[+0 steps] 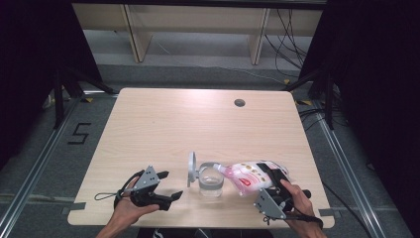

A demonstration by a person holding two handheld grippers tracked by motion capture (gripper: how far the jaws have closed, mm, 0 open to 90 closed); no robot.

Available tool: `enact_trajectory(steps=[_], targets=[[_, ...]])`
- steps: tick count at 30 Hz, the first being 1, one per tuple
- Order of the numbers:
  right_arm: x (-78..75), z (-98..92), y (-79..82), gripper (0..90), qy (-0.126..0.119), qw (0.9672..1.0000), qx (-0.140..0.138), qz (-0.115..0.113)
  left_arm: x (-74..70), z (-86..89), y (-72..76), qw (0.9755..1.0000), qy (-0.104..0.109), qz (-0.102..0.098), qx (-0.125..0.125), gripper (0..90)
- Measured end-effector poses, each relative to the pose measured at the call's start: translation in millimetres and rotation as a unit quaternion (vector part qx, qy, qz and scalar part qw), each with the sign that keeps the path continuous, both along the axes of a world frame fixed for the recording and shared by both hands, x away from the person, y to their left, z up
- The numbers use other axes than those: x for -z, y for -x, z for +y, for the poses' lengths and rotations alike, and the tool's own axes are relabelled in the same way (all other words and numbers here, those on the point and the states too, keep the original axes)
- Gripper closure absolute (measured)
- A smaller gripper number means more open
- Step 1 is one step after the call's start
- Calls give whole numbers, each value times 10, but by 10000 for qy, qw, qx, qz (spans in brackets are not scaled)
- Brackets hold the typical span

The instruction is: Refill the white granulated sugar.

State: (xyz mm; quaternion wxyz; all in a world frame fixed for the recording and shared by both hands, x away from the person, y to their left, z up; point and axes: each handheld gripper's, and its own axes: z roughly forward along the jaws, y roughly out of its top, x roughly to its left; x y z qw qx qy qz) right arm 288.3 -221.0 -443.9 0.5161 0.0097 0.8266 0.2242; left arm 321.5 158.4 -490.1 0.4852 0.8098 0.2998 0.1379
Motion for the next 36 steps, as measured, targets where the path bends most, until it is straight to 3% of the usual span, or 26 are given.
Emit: enact_trajectory(steps=[1,3,5,6,7,8,9,11,12,14,19,20,21,22,25,26,28,30,32,36], targets=[[0,0,0,498,0,10000,0,0,-3,0,-1,10000,-2,-15,44,158],[-18,30,7,499,328,9993,-92,-170,0,-13,14,10000,21,42,-1,158],[7,51,32,499,491,9985,46,-224,1,-12,13,10000,19,41,-3,158],[-47,66,10,499,951,9941,-168,-499,0,-10,12,10000,12,38,-2,158],[-47,66,10,499,951,9941,-168,-499,0,-10,12,10000,12,38,-2,158],[-12,65,35,500,810,9959,6,-401,-1,-5,6,10000,-12,12,22,158],[14,78,59,500,925,9947,152,-429,-4,3,-7,9999,-85,-66,81,158],[-18,99,38,501,1415,9876,-51,-681,5,-15,11,10000,23,44,1,158],[-8,100,45,501,1422,9875,14,-685,9,-16,8,10000,24,28,34,158],[-17,115,42,502,1597,9841,-28,-780,12,-20,7,10000,37,30,38,158],[-10,133,64,503,1757,9809,29,-836,9,-16,7,10000,24,37,29,158],[-60,161,52,504,2152,9708,-148,-1048,12,-19,6,10000,43,33,16,158],[-60,161,52,504,2152,9708,-148,-1048,12,-19,6,10000,43,33,16,158],[-39,159,70,504,2081,9728,-64,-1012,6,-5,-2,10000,-13,15,43,158],[-42,160,89,505,2094,9722,11,-1051,8,-1,-4,10000,6,29,20,158],[-76,175,77,505,2355,9651,-107,-1137,4,5,-8,10000,-57,-13,55,158],[-49,168,89,506,2336,9653,-5,-1165,5,1,-7,10000,-42,-18,57,158],[-72,177,96,507,2477,9625,26,-1109,5,0,-6,10000,-48,-11,52,157],[-71,174,88,507,2460,9622,-30,-1167,6,-1,-4,10000,-44,-13,26,158],[-108,185,76,508,2700,9524,-133,-1408,14,-9,-1,10000,17,57,18,158]])
